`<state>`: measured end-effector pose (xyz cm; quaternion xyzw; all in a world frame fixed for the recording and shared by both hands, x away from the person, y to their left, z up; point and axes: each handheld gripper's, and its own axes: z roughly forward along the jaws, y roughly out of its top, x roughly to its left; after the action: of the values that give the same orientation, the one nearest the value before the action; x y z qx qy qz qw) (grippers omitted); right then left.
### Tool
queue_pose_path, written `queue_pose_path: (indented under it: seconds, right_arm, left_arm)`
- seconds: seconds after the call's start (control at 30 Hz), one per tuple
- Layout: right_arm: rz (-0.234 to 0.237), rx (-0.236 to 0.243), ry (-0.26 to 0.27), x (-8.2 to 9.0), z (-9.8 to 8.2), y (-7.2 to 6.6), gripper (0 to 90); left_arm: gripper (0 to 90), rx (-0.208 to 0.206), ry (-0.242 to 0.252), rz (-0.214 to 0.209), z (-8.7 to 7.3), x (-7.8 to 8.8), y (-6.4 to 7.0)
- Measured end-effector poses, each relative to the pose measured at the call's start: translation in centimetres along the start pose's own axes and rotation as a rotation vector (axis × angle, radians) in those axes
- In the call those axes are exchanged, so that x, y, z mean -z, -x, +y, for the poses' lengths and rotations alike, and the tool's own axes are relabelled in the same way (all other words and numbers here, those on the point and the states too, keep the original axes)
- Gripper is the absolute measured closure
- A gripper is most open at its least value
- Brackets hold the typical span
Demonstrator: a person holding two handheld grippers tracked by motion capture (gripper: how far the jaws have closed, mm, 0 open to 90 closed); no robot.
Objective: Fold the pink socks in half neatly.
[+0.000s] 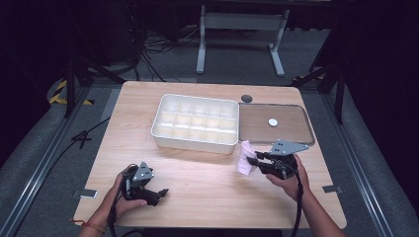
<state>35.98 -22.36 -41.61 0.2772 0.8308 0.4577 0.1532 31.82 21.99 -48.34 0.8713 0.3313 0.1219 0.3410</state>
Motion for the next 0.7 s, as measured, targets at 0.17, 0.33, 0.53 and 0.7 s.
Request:
queue_pose_path:
  seconds: [0.17, 0.33, 0.53, 0.7]
  right_arm:
    - [-0.023, -0.006, 0.017, 0.4, 0.2, 0.5, 71.1]
    - [-0.038, -0.009, 0.029, 0.6, 0.5, 0.8, 71.1]
    - [-0.050, -0.002, 0.041, 0.9, 0.9, 0.7, 71.1]
    - [-0.055, 0.000, 0.048, 0.9, 1.2, 0.8, 71.1]
  left_arm:
    - [5.7, -0.005, -0.006, -0.009, 0.1, -0.1, -0.1]
    - [5.4, -0.007, -0.005, -0.011, 0.1, -0.1, -0.1]
    - [5.0, -0.008, -0.003, -0.008, 0.2, -0.2, -0.2]
    - [4.7, -0.006, -0.003, -0.011, 0.2, -0.2, -0.2]
